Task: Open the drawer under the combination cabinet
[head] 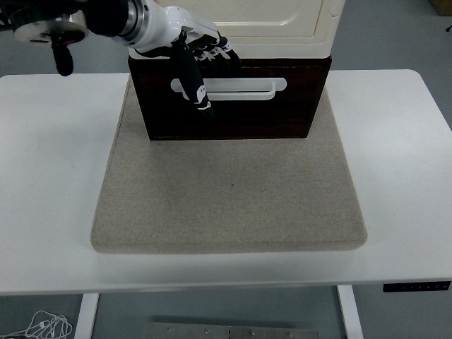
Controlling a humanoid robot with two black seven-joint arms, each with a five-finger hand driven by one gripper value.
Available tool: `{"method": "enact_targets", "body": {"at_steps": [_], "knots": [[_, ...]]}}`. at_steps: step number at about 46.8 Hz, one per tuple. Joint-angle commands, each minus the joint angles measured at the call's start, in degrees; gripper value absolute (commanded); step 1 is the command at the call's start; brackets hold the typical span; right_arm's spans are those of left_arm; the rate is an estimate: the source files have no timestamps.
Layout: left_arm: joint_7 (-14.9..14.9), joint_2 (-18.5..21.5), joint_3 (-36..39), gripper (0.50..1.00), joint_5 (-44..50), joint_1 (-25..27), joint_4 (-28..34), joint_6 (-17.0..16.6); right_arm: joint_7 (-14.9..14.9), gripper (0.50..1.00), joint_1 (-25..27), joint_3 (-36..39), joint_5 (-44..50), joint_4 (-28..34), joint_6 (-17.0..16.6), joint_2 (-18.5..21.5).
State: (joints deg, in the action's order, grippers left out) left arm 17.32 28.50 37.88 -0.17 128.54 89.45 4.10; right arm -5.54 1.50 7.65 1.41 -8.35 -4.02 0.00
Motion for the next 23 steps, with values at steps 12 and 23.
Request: {"method": "enact_targets", "body": {"at_steps": [12, 23], "knots": [[0.0, -4.2, -0.2, 1.000, 0.3, -2.1, -4.1, -0.8, 0.0, 0.928, 0.0, 0.0, 0.0, 0.0, 0.0, 0.0], [0.0, -7.2, -0.5, 1.000, 0.3, -4.6, -7.7, -0.7, 0.0, 0.926, 0.0, 0.0, 0.0, 0.0, 0.0, 0.0]]}}
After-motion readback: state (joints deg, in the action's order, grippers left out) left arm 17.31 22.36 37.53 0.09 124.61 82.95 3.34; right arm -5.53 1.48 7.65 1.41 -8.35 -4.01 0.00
